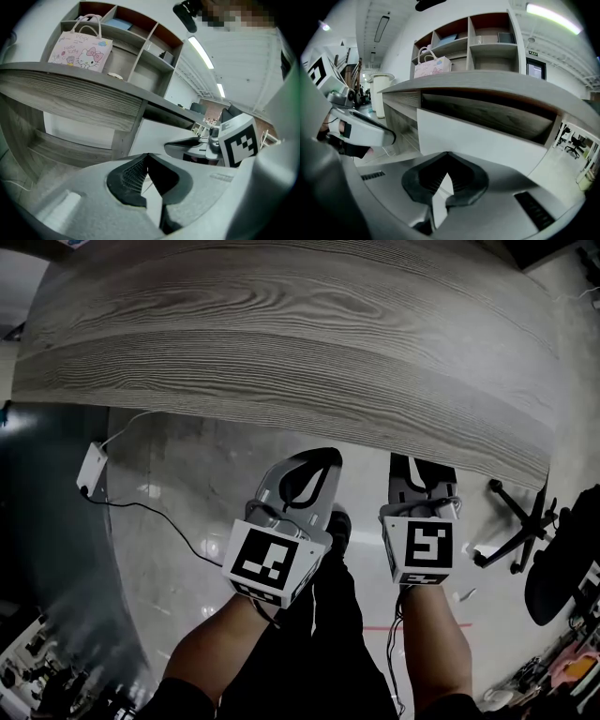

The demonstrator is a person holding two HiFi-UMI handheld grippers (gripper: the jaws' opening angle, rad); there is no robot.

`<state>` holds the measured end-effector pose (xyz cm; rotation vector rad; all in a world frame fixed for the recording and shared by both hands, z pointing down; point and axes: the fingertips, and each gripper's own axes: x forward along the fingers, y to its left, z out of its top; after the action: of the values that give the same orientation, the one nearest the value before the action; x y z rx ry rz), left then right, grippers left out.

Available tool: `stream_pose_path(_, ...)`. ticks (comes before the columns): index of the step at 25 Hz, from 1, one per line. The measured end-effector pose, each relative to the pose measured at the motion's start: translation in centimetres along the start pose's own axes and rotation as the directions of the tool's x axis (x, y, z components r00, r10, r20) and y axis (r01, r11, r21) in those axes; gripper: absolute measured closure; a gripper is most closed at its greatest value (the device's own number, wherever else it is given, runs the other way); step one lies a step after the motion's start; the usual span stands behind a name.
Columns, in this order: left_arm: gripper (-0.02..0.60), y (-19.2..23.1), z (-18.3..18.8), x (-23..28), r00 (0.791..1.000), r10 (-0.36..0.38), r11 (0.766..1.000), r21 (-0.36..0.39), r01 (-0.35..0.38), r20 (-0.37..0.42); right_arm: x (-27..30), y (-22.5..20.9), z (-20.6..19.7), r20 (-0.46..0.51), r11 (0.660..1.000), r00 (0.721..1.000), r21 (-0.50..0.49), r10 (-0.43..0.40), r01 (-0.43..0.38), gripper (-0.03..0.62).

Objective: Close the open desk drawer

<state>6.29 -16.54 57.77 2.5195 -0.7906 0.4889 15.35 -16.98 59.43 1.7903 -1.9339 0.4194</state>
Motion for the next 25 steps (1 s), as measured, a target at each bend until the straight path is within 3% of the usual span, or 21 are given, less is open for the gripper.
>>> stream_pose_path(7,0.574,0.2,0.1,0.4,1.0,-0.005,1.0,-0.002,0.005,0.002,0.8,-1.2,0.7,0.036,0.999,0.999,0.037,-0.031,0.03,0.583)
stream_pose_path(18,0.574,0.1,-0.5,0.5,1.0,-0.009,1.0,-0.016,0.009,0.001,1.5,0.6,1.7,0.103,0.996,0.995,-0.089,0.007,0.002,0.585)
stream_pose_path(25,0.574,0.4,-0.5,-0.1,1.0,-0.003,1.0,-0.016,0.003,0.008,1.5,0.5,1.4,0.105,1.0,0.994,0.016,0.005,-0.007,0.583)
